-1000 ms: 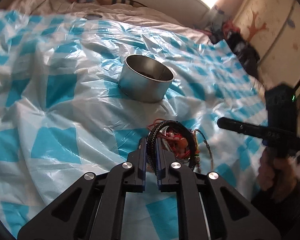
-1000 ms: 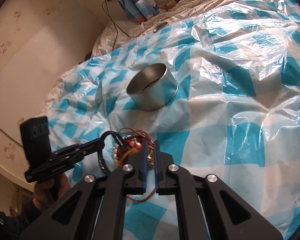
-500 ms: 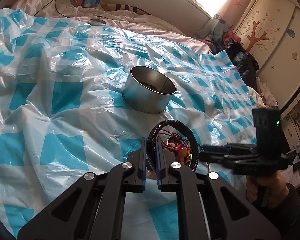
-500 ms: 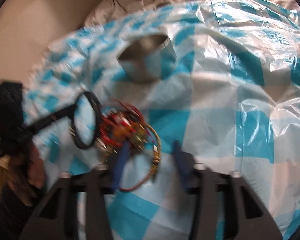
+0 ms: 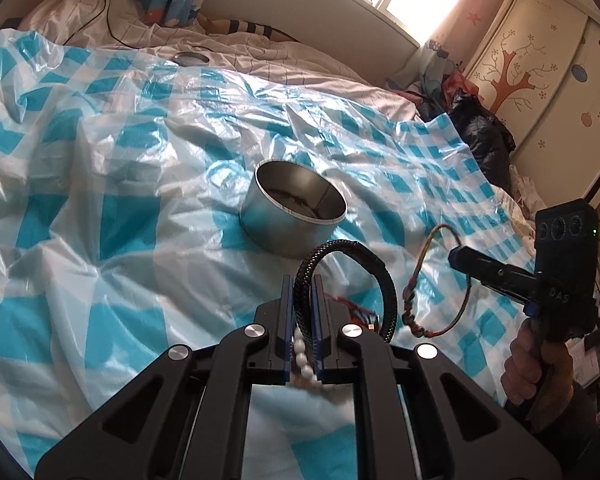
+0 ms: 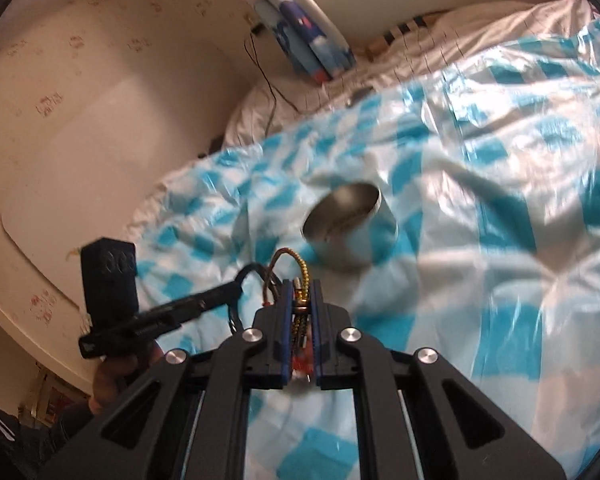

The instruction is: Organize jewelry

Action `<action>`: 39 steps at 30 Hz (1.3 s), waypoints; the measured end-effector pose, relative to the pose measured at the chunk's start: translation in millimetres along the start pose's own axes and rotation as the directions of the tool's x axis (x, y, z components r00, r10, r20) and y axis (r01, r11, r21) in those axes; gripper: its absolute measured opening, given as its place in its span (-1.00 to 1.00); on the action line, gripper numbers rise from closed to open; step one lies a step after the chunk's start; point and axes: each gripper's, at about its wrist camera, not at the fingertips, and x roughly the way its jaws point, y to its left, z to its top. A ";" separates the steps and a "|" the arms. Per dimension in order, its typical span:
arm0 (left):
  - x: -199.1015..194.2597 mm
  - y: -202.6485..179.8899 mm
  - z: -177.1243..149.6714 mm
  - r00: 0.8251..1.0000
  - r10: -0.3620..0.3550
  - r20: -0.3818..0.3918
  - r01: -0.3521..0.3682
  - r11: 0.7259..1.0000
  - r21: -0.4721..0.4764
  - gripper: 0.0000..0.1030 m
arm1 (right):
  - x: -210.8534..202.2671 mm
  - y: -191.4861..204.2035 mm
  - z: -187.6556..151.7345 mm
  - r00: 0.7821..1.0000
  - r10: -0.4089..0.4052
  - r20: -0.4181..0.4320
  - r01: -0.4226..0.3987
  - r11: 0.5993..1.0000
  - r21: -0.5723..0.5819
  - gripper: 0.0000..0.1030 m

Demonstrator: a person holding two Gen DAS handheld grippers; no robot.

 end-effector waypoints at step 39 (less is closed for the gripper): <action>52.2 16.5 88.3 0.984 0.177 0.000 -0.177 0.984 0.018 -0.22 | 105.7 -21.7 83.1 0.999 -0.043 0.015 0.043 0.999 -0.007 -0.82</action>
